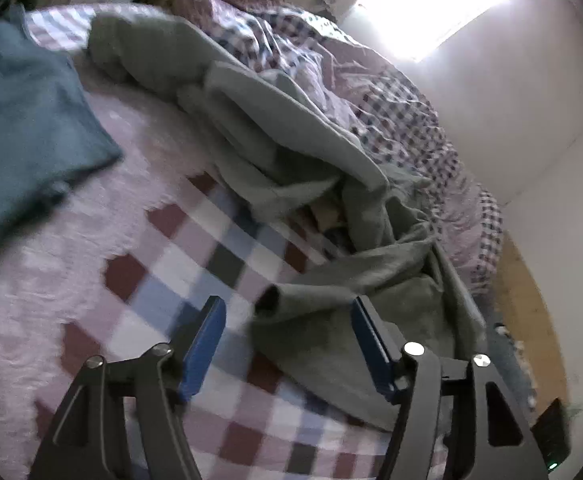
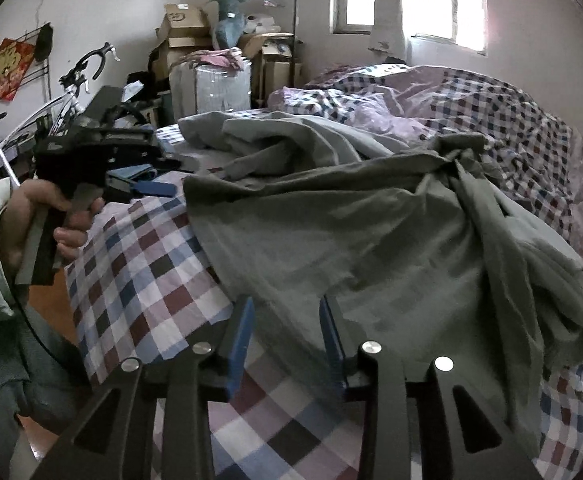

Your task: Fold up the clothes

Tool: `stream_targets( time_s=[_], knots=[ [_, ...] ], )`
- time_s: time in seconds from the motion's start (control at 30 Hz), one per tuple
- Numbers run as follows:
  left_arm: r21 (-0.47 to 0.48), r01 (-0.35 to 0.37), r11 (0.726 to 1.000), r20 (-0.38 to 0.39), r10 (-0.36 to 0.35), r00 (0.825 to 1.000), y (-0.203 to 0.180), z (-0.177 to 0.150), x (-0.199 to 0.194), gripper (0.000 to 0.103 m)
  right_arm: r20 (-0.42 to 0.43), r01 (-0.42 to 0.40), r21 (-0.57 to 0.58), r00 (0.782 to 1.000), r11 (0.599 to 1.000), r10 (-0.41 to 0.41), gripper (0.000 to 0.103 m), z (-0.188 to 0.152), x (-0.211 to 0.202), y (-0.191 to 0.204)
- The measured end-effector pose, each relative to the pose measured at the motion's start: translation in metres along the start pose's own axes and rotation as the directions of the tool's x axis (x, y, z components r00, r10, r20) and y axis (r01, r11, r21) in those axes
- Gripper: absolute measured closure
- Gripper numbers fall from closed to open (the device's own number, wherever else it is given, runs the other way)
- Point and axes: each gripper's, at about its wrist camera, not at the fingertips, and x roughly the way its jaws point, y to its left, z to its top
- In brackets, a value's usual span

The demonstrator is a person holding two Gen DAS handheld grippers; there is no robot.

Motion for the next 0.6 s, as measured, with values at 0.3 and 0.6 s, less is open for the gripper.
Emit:
stream_targets(
  time_s=[0.3,0.6],
  knots=[
    [0.331,0.09,0.939,-0.007,-0.093,0.996,-0.086,-0.036,0.005,0.099,0.021,-0.037,0.107,0.999,0.994,0.035,0.065,0.005,0.005,-0.017],
    [0.614,0.247,0.75,-0.31,-0.058,0.949,-0.148,-0.115,0.026,0.097,0.068,-0.04,0.302,0.997,0.953,0.02,0.065,0.005,-0.006,-0.058]
  ],
)
